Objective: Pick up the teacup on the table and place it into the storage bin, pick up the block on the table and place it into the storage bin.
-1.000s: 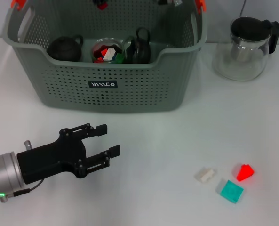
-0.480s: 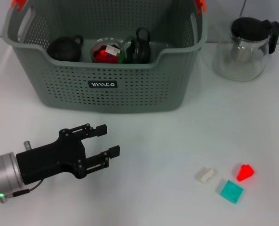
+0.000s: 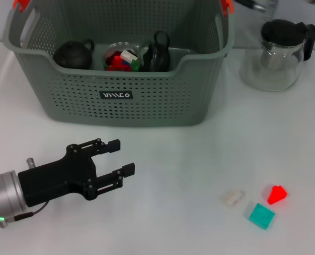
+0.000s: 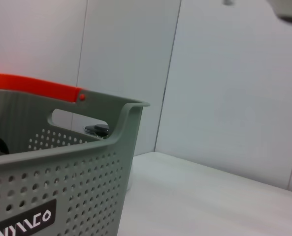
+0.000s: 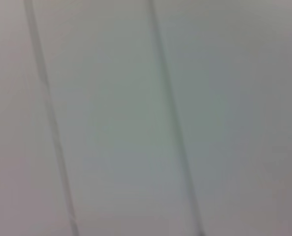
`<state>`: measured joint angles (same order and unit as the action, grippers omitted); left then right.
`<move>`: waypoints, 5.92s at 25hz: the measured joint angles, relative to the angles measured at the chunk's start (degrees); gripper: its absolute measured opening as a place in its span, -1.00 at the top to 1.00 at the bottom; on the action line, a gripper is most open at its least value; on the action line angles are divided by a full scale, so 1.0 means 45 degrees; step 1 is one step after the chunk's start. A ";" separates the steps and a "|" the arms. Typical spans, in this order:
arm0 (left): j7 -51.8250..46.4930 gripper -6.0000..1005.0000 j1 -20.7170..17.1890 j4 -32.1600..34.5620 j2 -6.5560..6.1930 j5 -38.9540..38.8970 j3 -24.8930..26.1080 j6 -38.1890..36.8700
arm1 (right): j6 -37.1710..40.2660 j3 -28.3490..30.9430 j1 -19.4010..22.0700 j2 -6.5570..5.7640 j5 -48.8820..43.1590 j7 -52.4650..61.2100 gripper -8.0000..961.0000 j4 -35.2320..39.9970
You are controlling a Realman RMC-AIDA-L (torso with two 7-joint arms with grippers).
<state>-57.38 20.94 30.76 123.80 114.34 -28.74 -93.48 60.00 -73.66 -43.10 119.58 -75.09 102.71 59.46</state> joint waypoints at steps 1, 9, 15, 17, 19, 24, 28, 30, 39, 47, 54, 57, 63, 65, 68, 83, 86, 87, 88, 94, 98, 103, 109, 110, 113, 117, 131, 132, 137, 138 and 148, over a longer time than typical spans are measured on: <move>-0.0003 -0.29 0.0003 0.0000 -0.0007 0.0000 0.0000 0.0002 | 0.0732 0.0228 0.0366 -0.0060 0.0240 0.0066 -0.07 0.0170; 0.0038 -0.29 -0.0080 0.0000 -0.0044 0.0001 0.0132 0.0031 | 0.6991 0.2213 0.2270 -0.1279 -0.3898 0.4865 -0.06 0.2852; 0.0052 -0.29 -0.0050 0.0000 -0.0052 0.0001 0.0175 0.0039 | 1.0066 0.3021 0.1773 -0.1407 -1.0195 0.7391 -0.05 0.4739; 0.0054 -0.29 -0.0041 0.0000 -0.0052 0.0002 0.0184 0.0046 | 1.0962 0.2982 0.1300 -0.1306 -1.1610 0.7642 -0.05 0.4807; 0.0055 -0.29 -0.0029 -0.0001 -0.0051 0.0001 0.0178 0.0054 | 1.1529 0.2759 0.0858 -0.1096 -1.2798 0.7693 -0.05 0.4788; 0.0056 -0.29 -0.0016 -0.0001 -0.0050 0.0001 0.0177 0.0055 | 1.1713 0.1552 0.0291 -0.0426 -1.5701 0.7731 -0.04 0.4749; 0.0066 -0.29 -0.0034 0.0000 -0.0050 0.0001 0.0237 0.0098 | 1.1156 0.0466 0.0114 0.0182 -1.6914 0.7821 -0.04 0.4369; 0.0072 -0.29 -0.0047 0.0000 -0.0050 0.0001 0.0274 0.0122 | 1.0708 -0.0264 0.0092 0.0212 -1.6931 0.8406 -0.04 0.3982; 0.0075 -0.29 -0.0116 -0.0001 -0.0050 0.0001 0.0294 0.0190 | 0.8392 -0.1824 0.0452 0.0230 -1.6641 1.3274 -0.04 0.2942; 0.0076 -0.29 -0.0064 -0.0001 -0.0062 0.0001 0.0307 0.0208 | 0.7634 -0.3132 0.0856 0.0238 -1.6336 1.4475 -0.04 0.2728; 0.0076 -0.29 -0.0072 -0.0001 -0.0070 0.0001 0.0314 0.0209 | 0.7116 -0.4418 0.0729 0.0230 -1.6722 1.5086 -0.04 0.2703; 0.0075 -0.29 -0.0080 -0.0001 -0.0071 0.0002 0.0315 0.0209 | 0.6912 -0.4860 0.0711 0.0251 -1.6733 1.5336 -0.04 0.2696; 0.0075 -0.29 -0.0037 -0.0001 -0.0071 0.0001 0.0314 0.0208 | 0.6482 -0.5232 0.0601 0.0290 -1.6666 1.5464 -0.04 0.2398; 0.0075 -0.29 -0.0035 -0.0001 -0.0071 0.0001 0.0314 0.0208 | 0.6328 -0.5239 0.0514 0.0299 -1.6666 1.5477 -0.05 0.2160; 0.0076 -0.29 -0.0042 -0.0001 -0.0071 0.0002 0.0314 0.0208 | 0.6124 -0.5392 0.0324 0.0324 -1.6657 1.5485 -0.06 0.1723; 0.0076 -0.29 -0.0074 -0.0001 -0.0071 0.0001 0.0333 0.0207 | 0.5767 -0.5739 0.0010 0.0341 -1.6457 1.5496 -0.04 0.1078; 0.0076 -0.29 -0.0056 -0.0001 -0.0071 0.0001 0.0334 0.0207 | 0.5731 -0.5742 -0.0002 0.0341 -1.6457 1.5496 -0.02 0.1049; 0.0075 -0.29 -0.0057 -0.0001 -0.0071 0.0001 0.0334 0.0207 | 0.5714 -0.5746 -0.0010 0.0341 -1.6457 1.5496 -0.01 0.1046; 0.0075 -0.29 -0.0061 -0.0001 -0.0071 0.0001 0.0334 0.0207 | 0.5694 -0.5779 -0.0026 0.0341 -1.6458 1.5495 0.00 0.1046; 0.0075 -0.29 -0.0112 0.0000 -0.0071 0.0002 0.0333 0.0208 | 0.5640 -0.6059 -0.0088 0.0296 -1.6425 1.5483 0.05 0.1142; 0.0076 -0.29 -0.0112 -0.0001 -0.0071 0.0001 0.0405 0.0207 | 0.5666 -0.5969 0.0058 0.0244 -1.6369 1.5467 0.09 0.1589; 0.0075 -0.29 -0.0133 -0.0001 -0.0071 0.0001 0.0511 0.0171 | 0.6835 -0.4650 0.0894 0.0162 -1.6287 1.5182 0.08 0.4520; 0.0075 -0.29 -0.0115 -0.0001 -0.0088 0.0002 0.0638 0.0199 | 0.8685 -0.1357 0.1102 0.0146 -1.4625 1.3376 0.09 0.6557; 0.0075 -0.29 -0.0114 0.0000 -0.0088 0.0002 0.0640 0.0199 | 0.8920 -0.0763 0.1054 0.0143 -1.4313 1.3161 0.09 0.6780; 0.0075 -0.29 -0.0111 -0.0001 -0.0090 0.0002 0.0643 0.0204 | 0.9456 0.1003 0.0767 0.0075 -1.3053 1.2526 0.09 0.7161; 0.0075 -0.29 -0.0098 -0.0001 -0.0091 0.0001 0.0660 0.0208 | 0.9763 0.2822 0.0110 -0.0020 -1.1434 1.1966 0.09 0.7172; -0.0004 -0.29 0.0025 -0.0001 -0.0045 0.0002 0.0664 0.0144 | 0.2565 0.1273 -0.3898 0.0108 -1.3032 1.1124 0.08 0.2312; -0.0005 -0.29 0.0028 -0.0001 -0.0038 0.0002 0.0663 0.0141 | 0.1970 0.1188 -0.4297 0.0105 -1.3326 1.1188 0.08 0.1572; -0.0004 -0.29 0.0093 -0.0001 -0.0034 0.0001 0.0666 0.0143 | -0.0740 0.1209 -0.6339 0.0076 -1.4605 1.1284 0.08 -0.2734; -0.0004 -0.29 0.0106 -0.0001 -0.0033 0.0002 0.0665 0.0165 | -0.1203 0.1187 -0.6694 0.0078 -1.4763 1.1290 0.08 -0.3443; -0.0004 -0.29 0.0212 -0.0002 0.0010 0.0002 0.0665 0.0208 | -0.4357 0.0650 -0.8675 0.0194 -1.5370 1.1343 0.09 -0.7688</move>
<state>-57.40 21.89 30.76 123.85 114.35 -25.75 -92.55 40.40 -70.74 -82.14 120.46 -144.25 153.76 24.87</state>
